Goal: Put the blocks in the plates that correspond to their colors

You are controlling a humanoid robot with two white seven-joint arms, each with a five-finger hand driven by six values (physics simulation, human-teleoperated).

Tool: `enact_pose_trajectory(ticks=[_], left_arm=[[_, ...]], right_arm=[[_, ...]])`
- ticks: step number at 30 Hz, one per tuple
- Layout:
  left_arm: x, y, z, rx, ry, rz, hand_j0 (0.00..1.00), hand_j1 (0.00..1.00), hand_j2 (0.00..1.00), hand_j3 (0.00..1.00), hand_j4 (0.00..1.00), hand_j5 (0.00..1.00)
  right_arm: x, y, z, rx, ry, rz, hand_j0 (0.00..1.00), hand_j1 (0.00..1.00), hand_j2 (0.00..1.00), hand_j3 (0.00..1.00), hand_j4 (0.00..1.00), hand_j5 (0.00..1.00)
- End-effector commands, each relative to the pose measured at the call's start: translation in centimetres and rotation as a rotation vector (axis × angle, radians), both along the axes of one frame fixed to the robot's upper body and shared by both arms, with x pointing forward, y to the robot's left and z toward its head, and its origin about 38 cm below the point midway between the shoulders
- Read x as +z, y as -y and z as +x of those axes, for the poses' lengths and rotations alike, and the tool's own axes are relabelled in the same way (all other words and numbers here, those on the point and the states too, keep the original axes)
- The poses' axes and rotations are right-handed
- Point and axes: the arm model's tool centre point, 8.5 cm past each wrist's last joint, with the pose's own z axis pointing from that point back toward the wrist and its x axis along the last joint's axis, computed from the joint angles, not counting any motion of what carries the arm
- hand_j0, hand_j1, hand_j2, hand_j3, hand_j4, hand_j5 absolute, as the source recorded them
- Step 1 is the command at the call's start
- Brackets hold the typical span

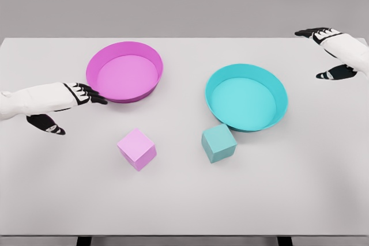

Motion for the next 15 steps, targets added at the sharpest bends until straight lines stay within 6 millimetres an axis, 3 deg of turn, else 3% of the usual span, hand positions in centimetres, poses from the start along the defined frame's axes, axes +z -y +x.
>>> enact_pose_trajectory(ticks=[1,4,6,9,13,15], left_arm=[[0.1,-0.1,0.0,0.004,-0.002,-0.003,1.0,1.0,1.0,1.0,1.0,1.0],[0.3,-0.1,0.1,0.004,0.003,-0.003,1.0,1.0,1.0,1.0,1.0,1.0],[0.3,0.3,0.0,-0.007,0.005,-0.009,1.0,1.0,1.0,1.0,1.0,1.0],[0.8,5.6,-2.5,-0.182,0.022,-0.043,1.0,1.0,1.0,1.0,1.0,1.0],[0.7,7.0,-2.8,-0.209,0.021,-0.096,1.0,1.0,1.0,1.0,1.0,1.0],[-0.8,8.0,-3.5,-0.235,-0.025,-0.099,1.0,1.0,1.0,1.0,1.0,1.0]], right_arm=[[0.2,0.0,0.0,-0.001,0.003,0.003,1.0,1.0,1.0,1.0,1.0,1.0],[-0.3,0.2,-0.1,-0.004,-0.019,-0.004,1.0,1.0,1.0,1.0,1.0,1.0],[0.3,0.7,-0.1,-0.014,-0.011,-0.001,1.0,1.0,1.0,1.0,1.0,1.0],[1.0,2.0,-0.6,-0.024,-0.015,-0.041,1.0,1.0,1.0,1.0,1.0,1.0],[1.7,4.1,-1.3,-0.044,-0.034,-0.111,1.0,1.0,1.0,1.0,1.0,1.0],[3.0,1.9,-1.3,0.026,-0.003,-0.142,1.0,1.0,1.0,1.0,1.0,1.0]])
